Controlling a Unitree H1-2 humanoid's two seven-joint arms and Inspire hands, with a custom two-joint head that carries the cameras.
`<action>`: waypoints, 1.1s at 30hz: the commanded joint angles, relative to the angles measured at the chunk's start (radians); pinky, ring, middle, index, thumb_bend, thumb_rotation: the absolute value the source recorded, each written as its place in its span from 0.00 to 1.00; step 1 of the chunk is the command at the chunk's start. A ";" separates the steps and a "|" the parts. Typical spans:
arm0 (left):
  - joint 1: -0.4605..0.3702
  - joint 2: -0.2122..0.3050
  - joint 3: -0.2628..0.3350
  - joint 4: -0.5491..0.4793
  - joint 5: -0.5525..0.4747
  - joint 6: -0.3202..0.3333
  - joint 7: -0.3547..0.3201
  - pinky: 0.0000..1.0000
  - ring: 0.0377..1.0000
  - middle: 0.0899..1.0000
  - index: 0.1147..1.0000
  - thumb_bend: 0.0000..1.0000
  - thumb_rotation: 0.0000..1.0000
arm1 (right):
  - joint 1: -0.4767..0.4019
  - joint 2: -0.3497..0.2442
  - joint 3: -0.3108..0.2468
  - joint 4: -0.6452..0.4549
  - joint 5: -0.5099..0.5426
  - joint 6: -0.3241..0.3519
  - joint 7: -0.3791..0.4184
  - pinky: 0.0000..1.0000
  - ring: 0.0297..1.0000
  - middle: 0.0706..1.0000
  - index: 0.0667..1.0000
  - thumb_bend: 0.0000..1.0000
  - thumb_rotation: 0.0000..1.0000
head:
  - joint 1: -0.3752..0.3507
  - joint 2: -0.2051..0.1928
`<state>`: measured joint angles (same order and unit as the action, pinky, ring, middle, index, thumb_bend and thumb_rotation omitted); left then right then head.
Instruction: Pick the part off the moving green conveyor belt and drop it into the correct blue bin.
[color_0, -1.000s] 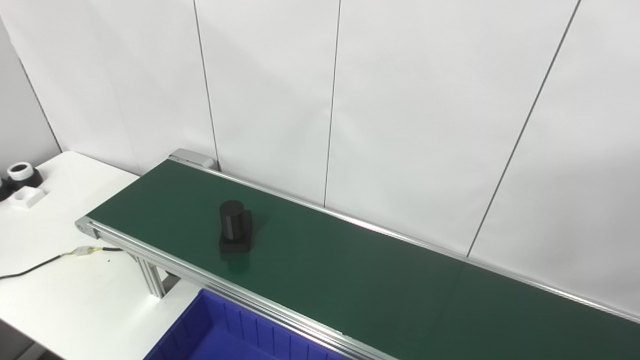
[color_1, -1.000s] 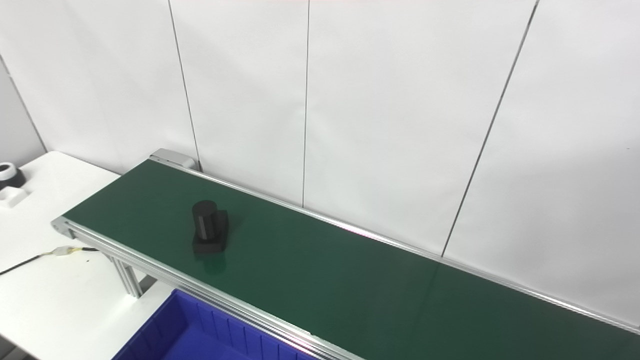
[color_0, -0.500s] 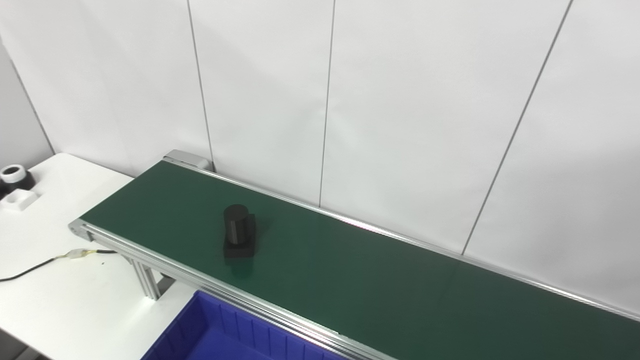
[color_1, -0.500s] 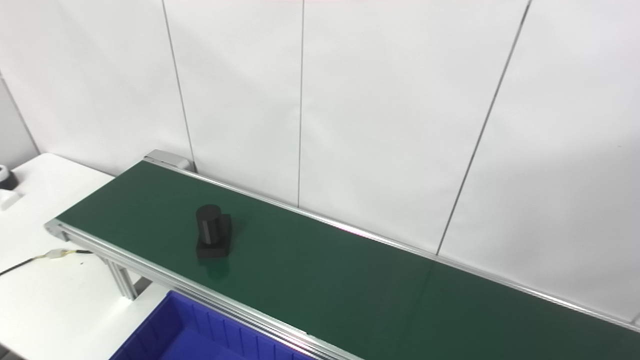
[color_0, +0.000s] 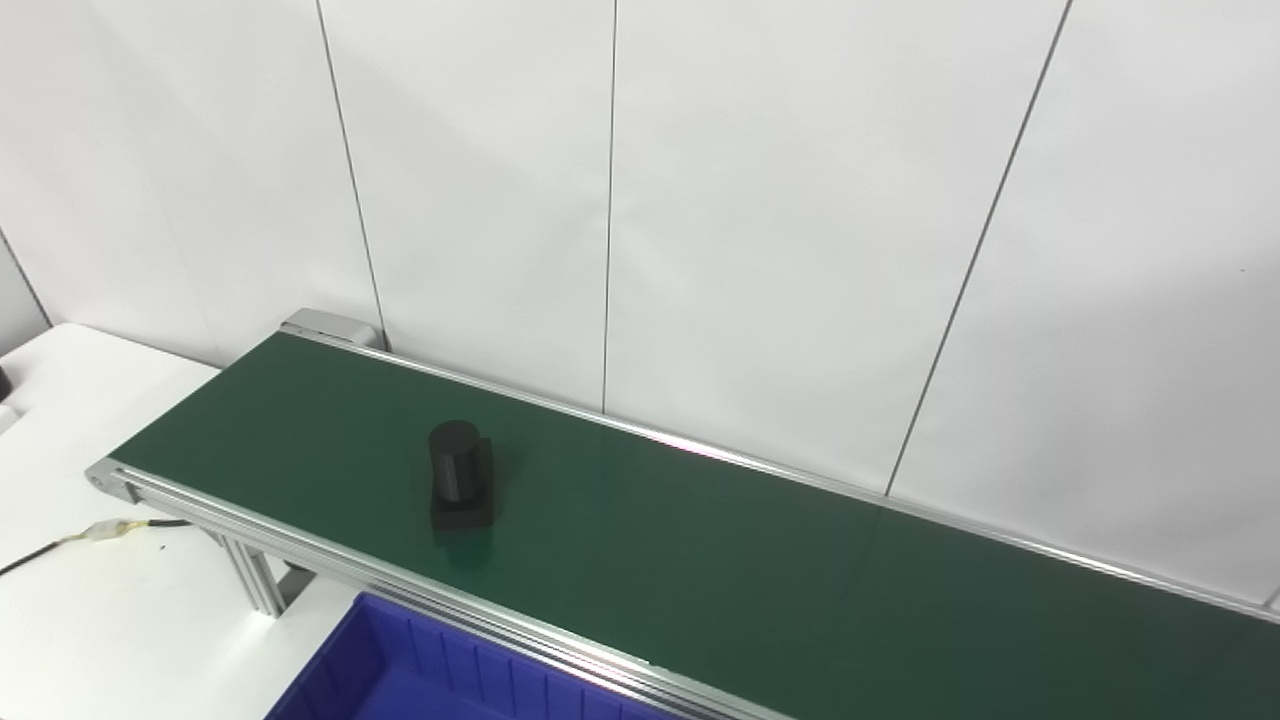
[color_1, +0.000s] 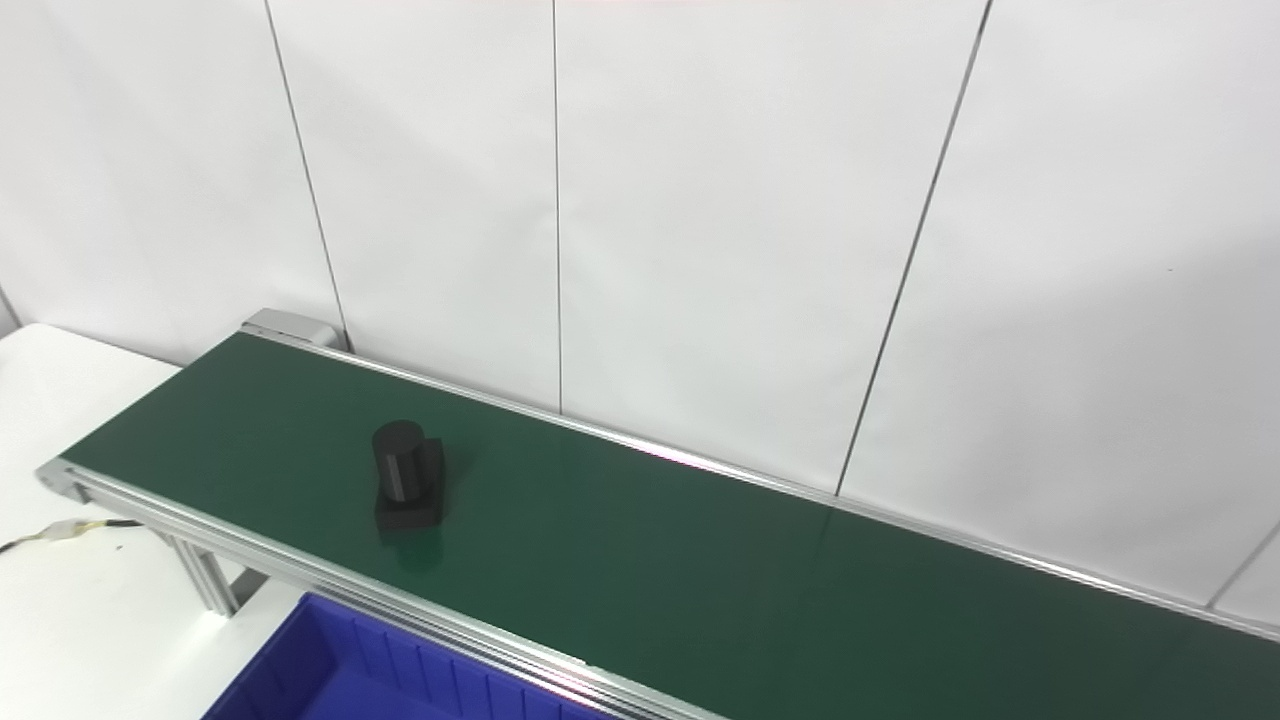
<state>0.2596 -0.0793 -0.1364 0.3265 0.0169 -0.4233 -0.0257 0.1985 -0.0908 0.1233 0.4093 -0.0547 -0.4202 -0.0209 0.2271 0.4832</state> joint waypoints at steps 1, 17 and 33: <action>0.000 0.001 -0.003 -0.027 -0.007 -0.014 -0.016 0.61 0.64 0.67 0.69 0.77 0.00 | 0.000 0.011 0.000 -0.035 0.003 -0.050 -0.012 0.61 0.70 0.75 0.79 0.64 0.00 | -0.002 0.002; 0.005 0.007 -0.001 -0.043 -0.011 -0.004 -0.019 0.64 0.66 0.68 0.70 0.72 0.00 | 0.006 0.016 -0.003 -0.043 0.012 -0.050 -0.006 0.62 0.69 0.75 0.78 0.67 0.00 | -0.010 0.011; 0.009 0.001 -0.005 -0.063 -0.001 0.005 -0.018 0.64 0.66 0.68 0.70 0.72 0.00 | 0.008 0.013 -0.001 -0.056 0.011 -0.050 -0.002 0.63 0.70 0.76 0.79 0.66 0.00 | -0.007 0.027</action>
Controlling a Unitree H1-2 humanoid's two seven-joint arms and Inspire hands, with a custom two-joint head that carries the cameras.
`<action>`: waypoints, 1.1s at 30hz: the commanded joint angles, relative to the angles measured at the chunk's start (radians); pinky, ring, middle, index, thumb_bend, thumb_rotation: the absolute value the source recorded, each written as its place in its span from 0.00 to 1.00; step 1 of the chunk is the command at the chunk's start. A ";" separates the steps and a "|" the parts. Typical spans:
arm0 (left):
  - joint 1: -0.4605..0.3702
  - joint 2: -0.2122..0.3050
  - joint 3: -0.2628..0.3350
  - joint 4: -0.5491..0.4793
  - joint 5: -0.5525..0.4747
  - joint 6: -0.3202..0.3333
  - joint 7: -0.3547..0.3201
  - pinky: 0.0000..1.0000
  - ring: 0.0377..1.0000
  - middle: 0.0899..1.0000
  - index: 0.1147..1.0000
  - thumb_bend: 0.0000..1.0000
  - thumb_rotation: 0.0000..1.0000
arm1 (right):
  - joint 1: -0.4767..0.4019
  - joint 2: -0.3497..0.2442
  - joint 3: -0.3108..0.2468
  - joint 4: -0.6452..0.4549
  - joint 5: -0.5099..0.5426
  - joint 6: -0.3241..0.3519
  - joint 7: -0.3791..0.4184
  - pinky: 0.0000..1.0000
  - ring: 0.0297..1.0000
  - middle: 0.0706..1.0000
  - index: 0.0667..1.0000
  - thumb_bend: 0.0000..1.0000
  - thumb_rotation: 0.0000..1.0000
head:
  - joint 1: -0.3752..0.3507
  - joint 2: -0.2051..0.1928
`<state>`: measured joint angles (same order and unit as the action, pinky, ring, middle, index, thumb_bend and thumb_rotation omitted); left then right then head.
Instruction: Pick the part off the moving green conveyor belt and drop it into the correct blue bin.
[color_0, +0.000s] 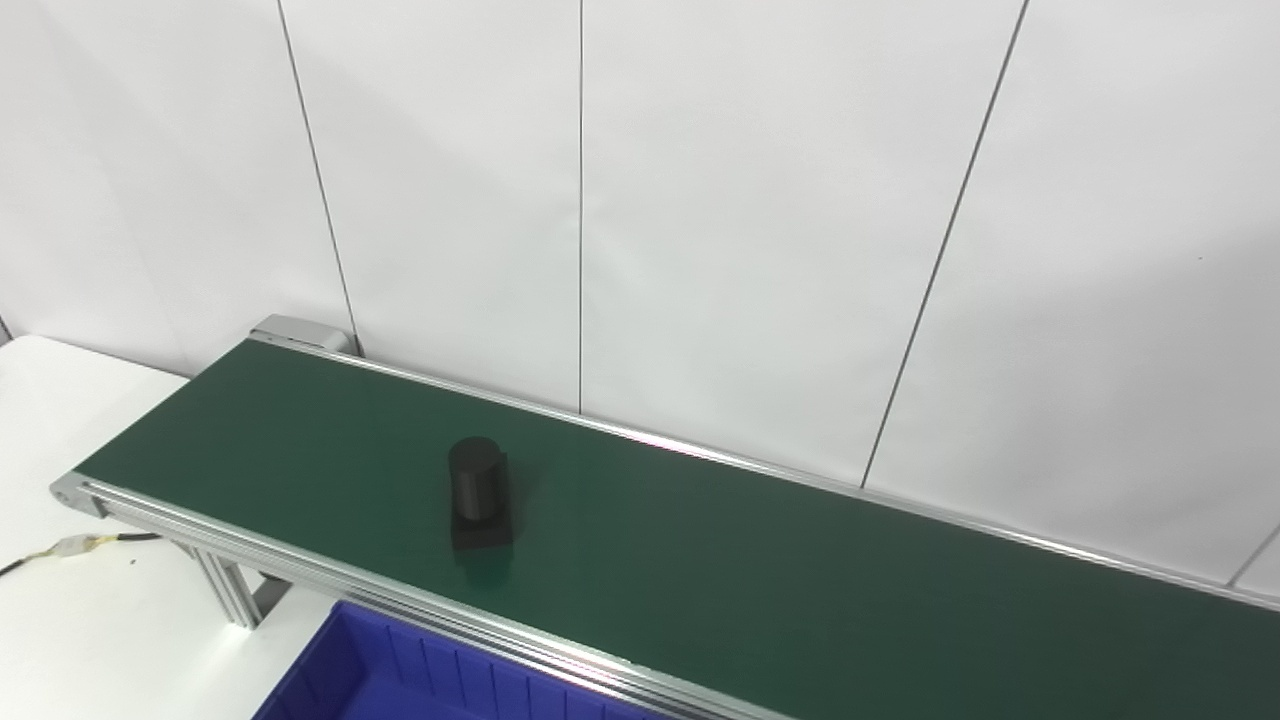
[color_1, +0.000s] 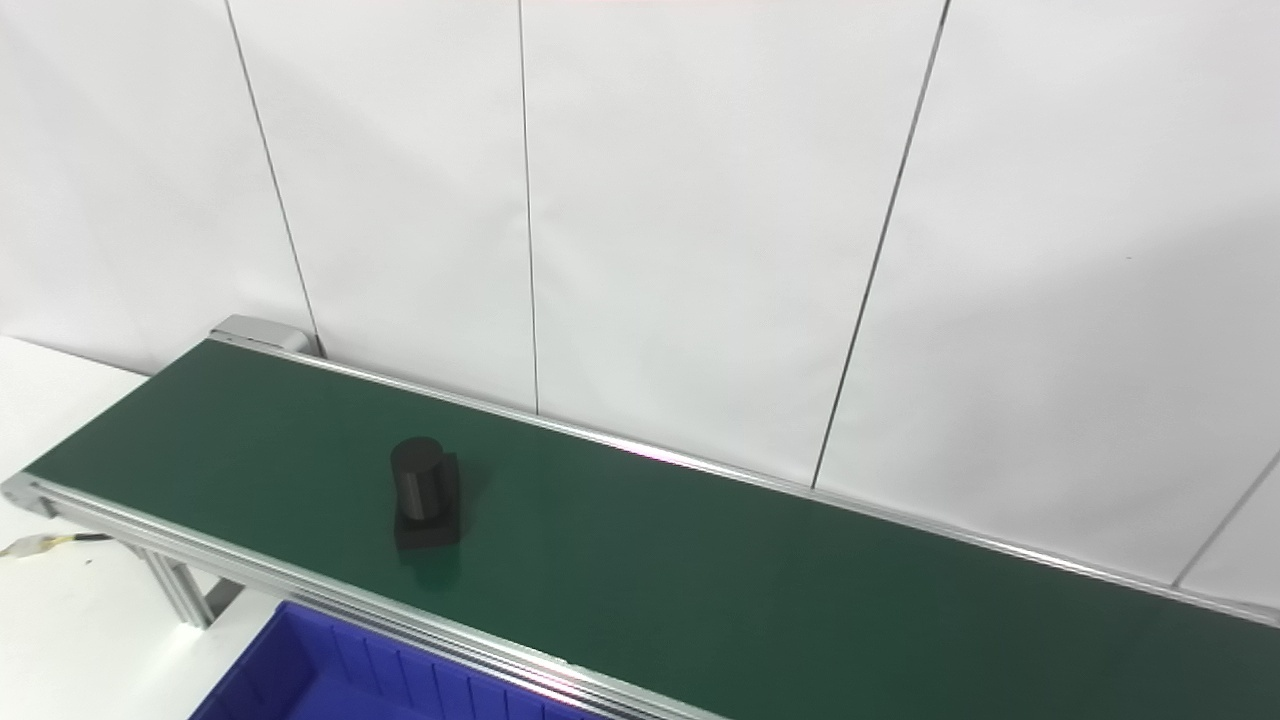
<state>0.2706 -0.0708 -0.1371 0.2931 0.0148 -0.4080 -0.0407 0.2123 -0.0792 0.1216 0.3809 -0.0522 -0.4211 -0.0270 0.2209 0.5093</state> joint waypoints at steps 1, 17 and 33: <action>-0.003 -0.008 -0.005 -0.029 0.001 -0.009 -0.004 0.64 0.66 0.69 0.70 0.72 0.00 | -0.006 0.002 0.000 -0.028 0.008 -0.049 0.003 0.63 0.70 0.76 0.79 0.66 0.00 | -0.003 0.002; -0.019 0.001 0.006 -0.038 -0.012 0.009 -0.011 0.65 0.67 0.70 0.71 0.70 0.00 | -0.015 0.009 0.011 -0.028 -0.020 -0.048 -0.017 0.64 0.70 0.76 0.79 0.68 0.00 | -0.052 0.012; -0.009 0.018 0.020 -0.038 -0.045 0.003 -0.032 0.68 0.70 0.72 0.73 0.62 0.00 | -0.011 0.011 0.041 -0.035 -0.048 -0.048 -0.043 0.62 0.69 0.76 0.79 0.68 0.00 | -0.121 0.037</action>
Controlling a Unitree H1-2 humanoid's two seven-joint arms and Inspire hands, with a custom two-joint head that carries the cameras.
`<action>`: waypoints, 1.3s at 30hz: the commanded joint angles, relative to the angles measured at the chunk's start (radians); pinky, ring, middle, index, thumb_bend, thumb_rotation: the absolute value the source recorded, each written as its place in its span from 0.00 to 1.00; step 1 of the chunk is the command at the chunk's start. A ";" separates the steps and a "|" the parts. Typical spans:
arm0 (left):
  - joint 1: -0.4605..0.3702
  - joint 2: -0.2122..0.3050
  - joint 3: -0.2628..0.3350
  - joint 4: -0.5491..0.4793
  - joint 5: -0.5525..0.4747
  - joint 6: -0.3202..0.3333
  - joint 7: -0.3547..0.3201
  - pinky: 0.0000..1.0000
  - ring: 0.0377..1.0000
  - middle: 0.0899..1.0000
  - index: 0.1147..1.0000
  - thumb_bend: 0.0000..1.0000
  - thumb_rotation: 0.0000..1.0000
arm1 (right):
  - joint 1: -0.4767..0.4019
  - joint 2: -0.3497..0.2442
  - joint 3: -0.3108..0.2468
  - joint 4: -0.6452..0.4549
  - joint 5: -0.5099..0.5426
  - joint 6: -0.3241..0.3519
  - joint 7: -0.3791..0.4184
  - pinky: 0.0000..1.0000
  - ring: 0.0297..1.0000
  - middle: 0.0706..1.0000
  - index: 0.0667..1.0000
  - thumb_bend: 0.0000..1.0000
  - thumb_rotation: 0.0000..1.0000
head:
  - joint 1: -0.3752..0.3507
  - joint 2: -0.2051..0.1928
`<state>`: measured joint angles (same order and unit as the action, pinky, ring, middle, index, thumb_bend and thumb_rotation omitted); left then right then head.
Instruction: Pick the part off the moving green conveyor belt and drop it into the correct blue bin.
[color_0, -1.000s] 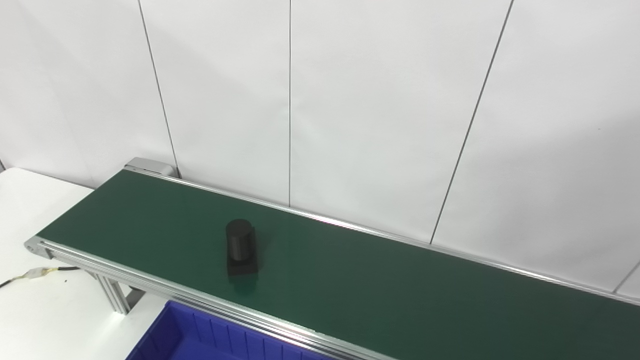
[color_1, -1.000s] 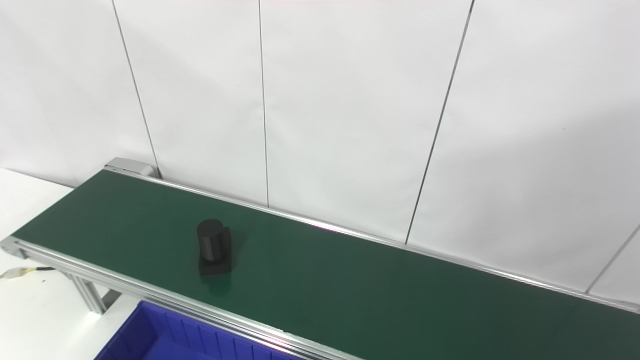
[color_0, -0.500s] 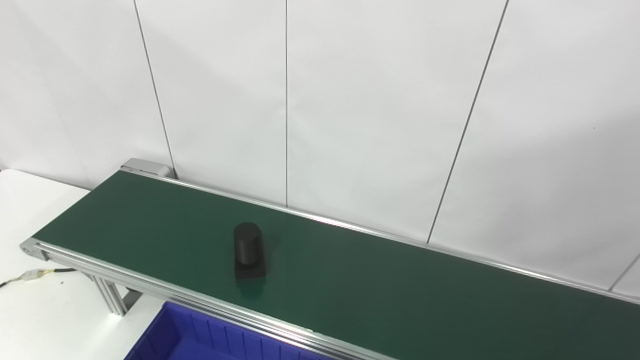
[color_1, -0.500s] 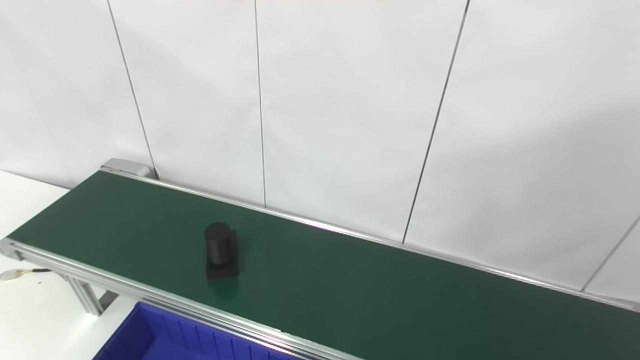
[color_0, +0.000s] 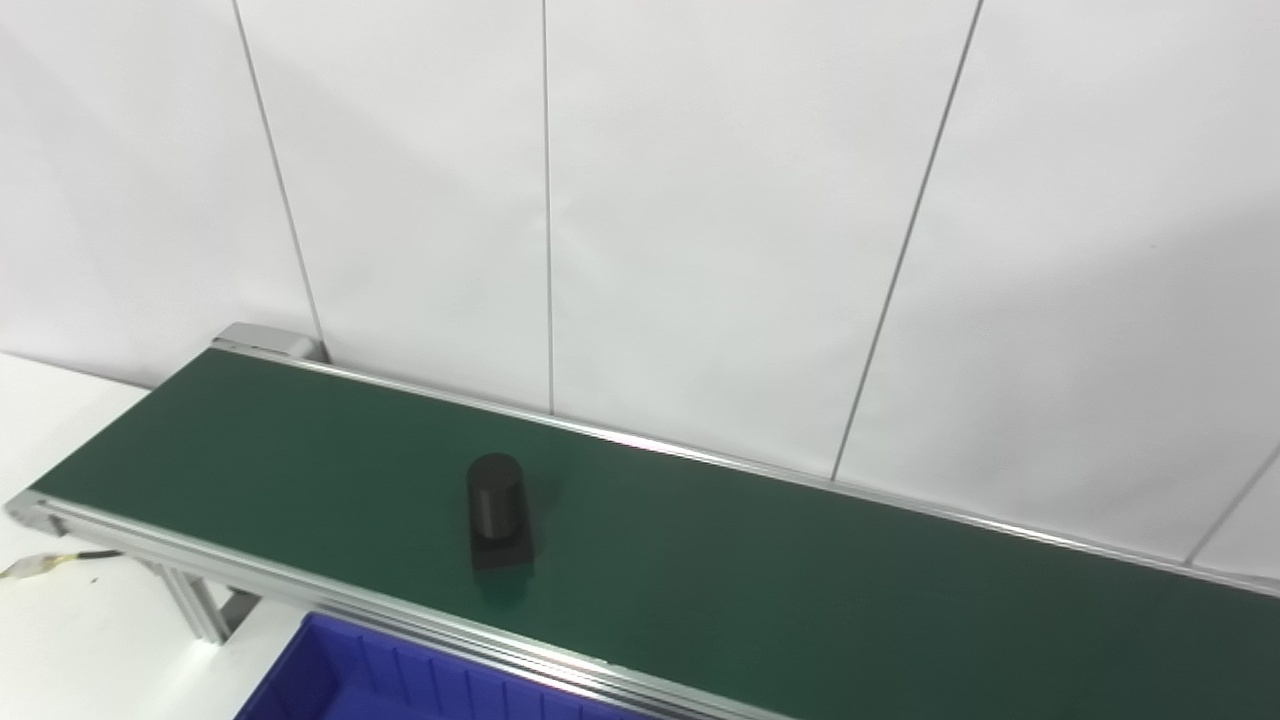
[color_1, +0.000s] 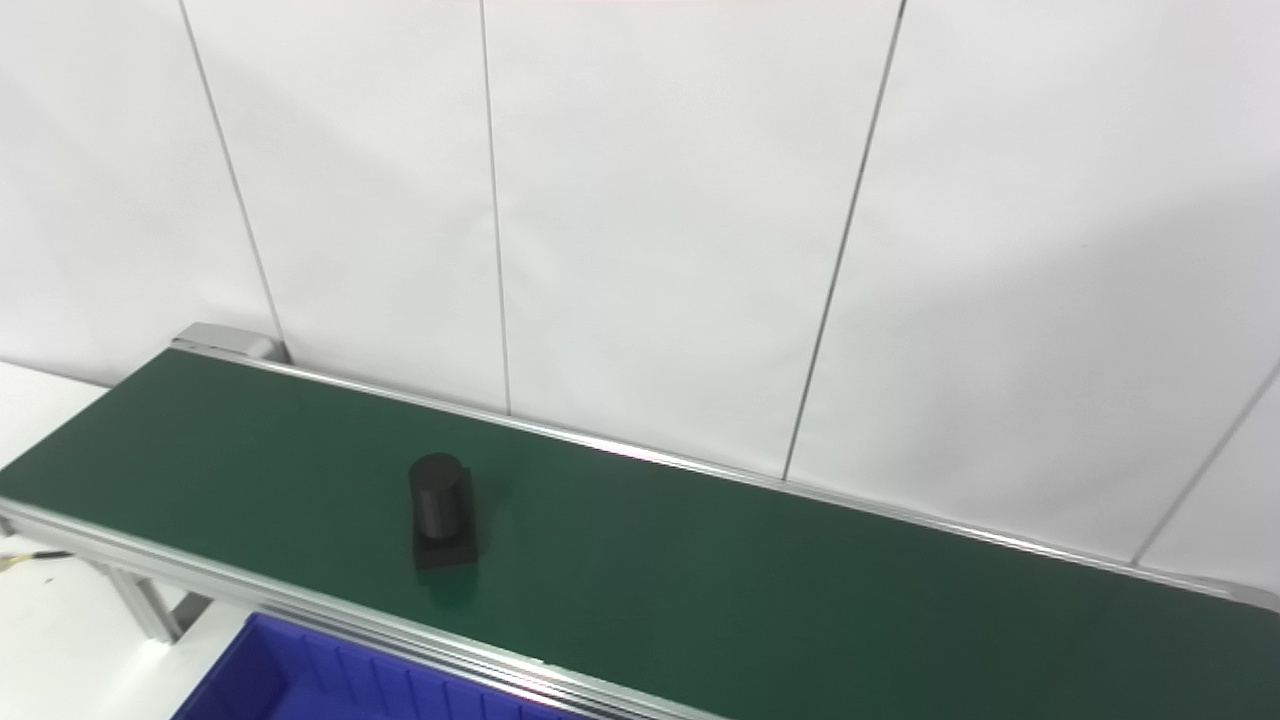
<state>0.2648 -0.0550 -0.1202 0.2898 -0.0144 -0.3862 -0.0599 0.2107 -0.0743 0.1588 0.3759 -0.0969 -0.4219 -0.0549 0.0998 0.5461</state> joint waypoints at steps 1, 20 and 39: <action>-0.003 0.003 0.003 -0.036 -0.017 -0.019 -0.014 0.68 0.70 0.72 0.74 0.62 0.00 | -0.009 0.006 0.006 -0.030 -0.004 -0.048 -0.017 0.62 0.69 0.76 0.79 0.68 0.00 | -0.001 0.000; -0.010 0.024 0.033 -0.015 -0.050 -0.041 -0.032 0.68 0.69 0.72 0.74 0.55 0.00 | -0.010 0.017 0.030 -0.021 -0.029 -0.048 -0.064 0.61 0.68 0.75 0.77 0.72 0.00 | -0.107 0.007; -0.013 0.042 0.051 -0.033 -0.069 -0.024 -0.051 0.72 0.71 0.74 0.76 0.45 0.00 | -0.022 0.036 0.068 -0.017 -0.072 -0.048 -0.145 0.62 0.70 0.75 0.78 0.70 0.01 | -0.225 0.059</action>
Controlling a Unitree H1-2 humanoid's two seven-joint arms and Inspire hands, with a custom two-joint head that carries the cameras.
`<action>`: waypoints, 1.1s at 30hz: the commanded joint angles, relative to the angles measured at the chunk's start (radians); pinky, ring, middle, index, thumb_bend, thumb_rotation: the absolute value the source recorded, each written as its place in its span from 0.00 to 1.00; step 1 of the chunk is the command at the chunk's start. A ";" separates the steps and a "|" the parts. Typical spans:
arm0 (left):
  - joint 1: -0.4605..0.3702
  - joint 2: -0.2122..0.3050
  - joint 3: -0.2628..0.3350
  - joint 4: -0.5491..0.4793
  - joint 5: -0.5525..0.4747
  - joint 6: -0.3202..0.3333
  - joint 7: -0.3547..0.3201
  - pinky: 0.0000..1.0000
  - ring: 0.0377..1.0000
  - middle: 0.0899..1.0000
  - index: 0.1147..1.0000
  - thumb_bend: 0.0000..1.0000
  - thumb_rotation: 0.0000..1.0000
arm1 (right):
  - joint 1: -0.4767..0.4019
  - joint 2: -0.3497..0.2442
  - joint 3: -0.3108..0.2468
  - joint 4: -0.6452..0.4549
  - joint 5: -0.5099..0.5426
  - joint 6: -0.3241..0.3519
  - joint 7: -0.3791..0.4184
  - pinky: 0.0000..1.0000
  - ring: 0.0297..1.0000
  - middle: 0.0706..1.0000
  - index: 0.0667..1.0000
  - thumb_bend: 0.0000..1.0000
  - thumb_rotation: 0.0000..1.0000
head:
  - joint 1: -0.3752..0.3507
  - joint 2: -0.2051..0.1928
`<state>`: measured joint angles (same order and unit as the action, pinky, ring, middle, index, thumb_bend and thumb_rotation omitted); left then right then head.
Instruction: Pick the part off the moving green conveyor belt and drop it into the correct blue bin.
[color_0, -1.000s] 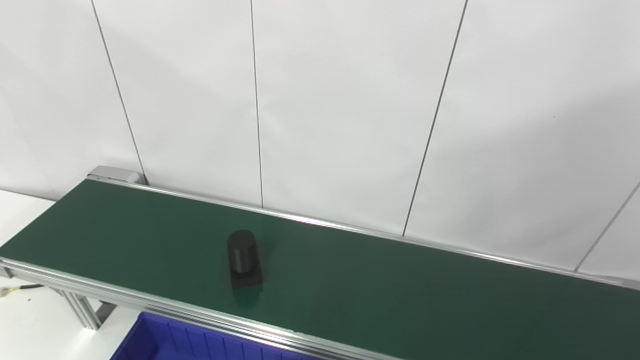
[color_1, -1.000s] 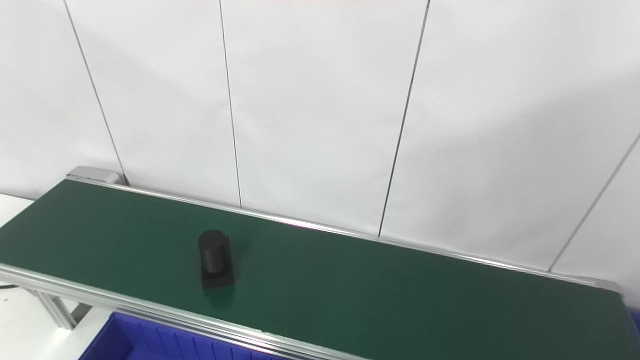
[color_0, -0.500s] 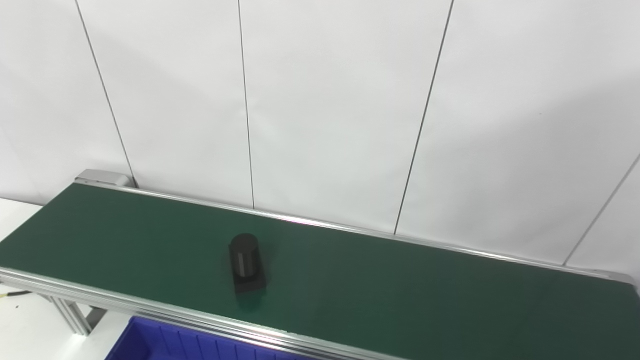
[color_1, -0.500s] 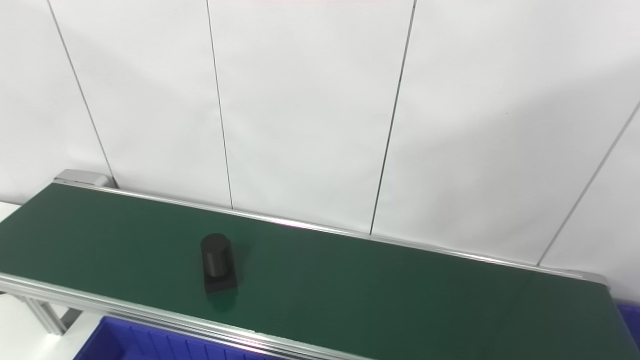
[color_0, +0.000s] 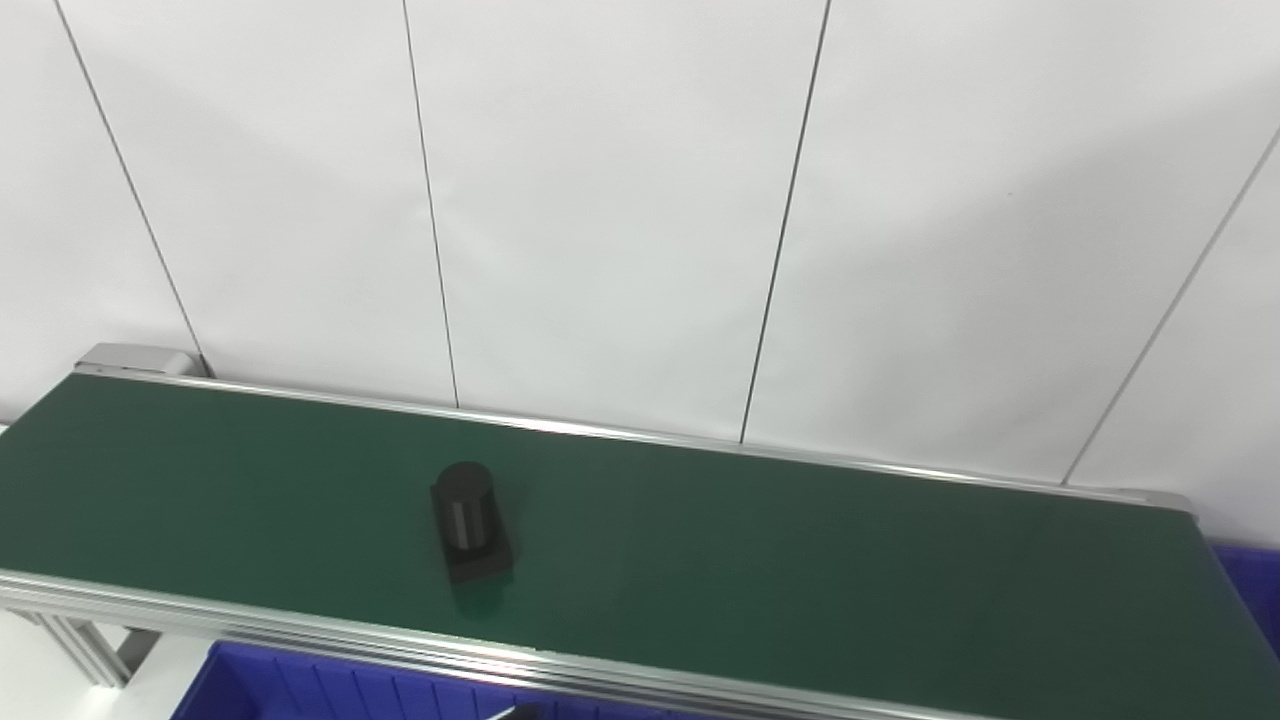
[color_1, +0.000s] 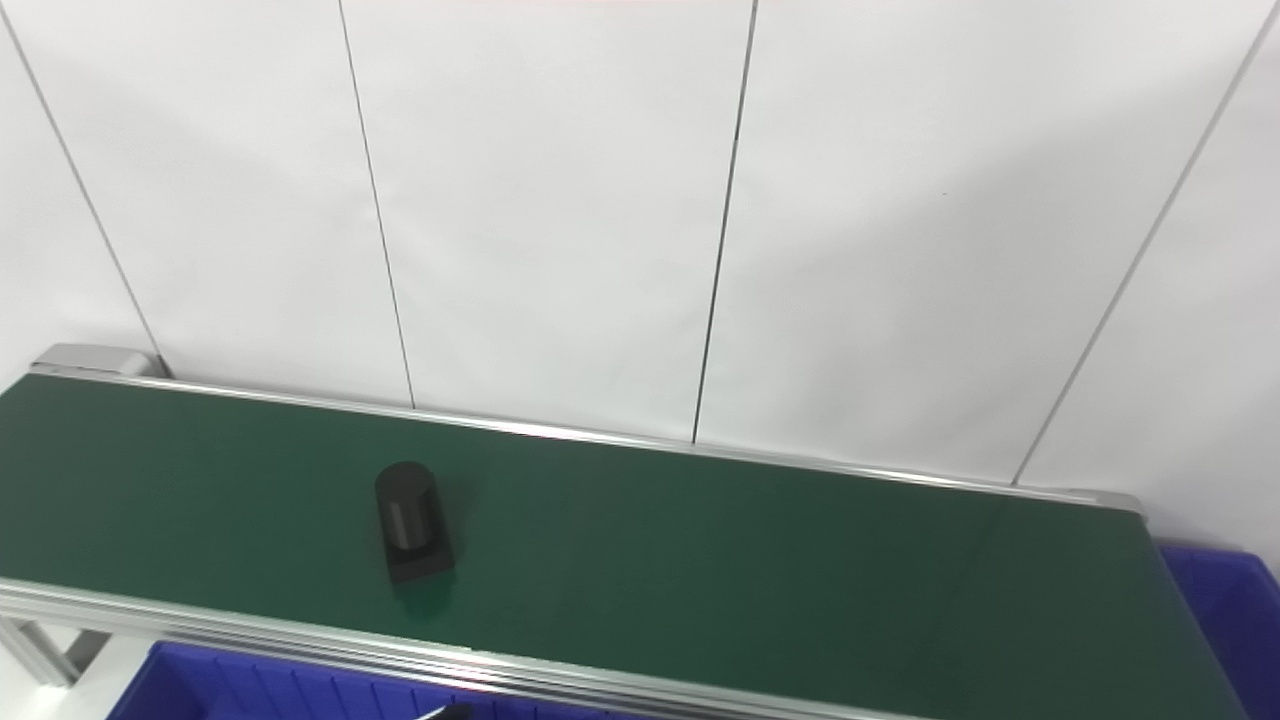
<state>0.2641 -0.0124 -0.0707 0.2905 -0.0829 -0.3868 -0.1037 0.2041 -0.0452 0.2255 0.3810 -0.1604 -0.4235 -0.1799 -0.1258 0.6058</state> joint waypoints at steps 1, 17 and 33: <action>-0.012 0.001 0.001 -0.038 0.003 -0.021 -0.006 0.72 0.72 0.75 0.77 0.44 0.00 | -0.016 0.007 0.003 -0.022 -0.008 -0.046 -0.023 0.63 0.70 0.75 0.78 0.70 0.03 | 0.000 0.003; -0.007 0.016 0.010 -0.113 -0.033 0.056 -0.019 0.72 0.72 0.73 0.74 0.54 0.00 | -0.121 -0.004 -0.007 -0.132 0.005 -0.042 0.034 0.63 0.70 0.74 0.79 0.67 0.03 | 0.002 0.057; -0.016 0.006 0.017 -0.118 -0.019 0.069 -0.012 0.69 0.69 0.71 0.72 0.58 0.00 | -0.413 0.011 -0.021 -0.273 0.090 0.185 0.229 0.66 0.74 0.78 0.85 0.73 0.07 | 0.043 0.046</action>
<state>0.2602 -0.0035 -0.0560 0.1930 -0.1114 -0.3062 -0.1208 -0.1425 -0.0489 0.2032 0.1365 -0.0614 -0.2838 0.0318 -0.0829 0.6520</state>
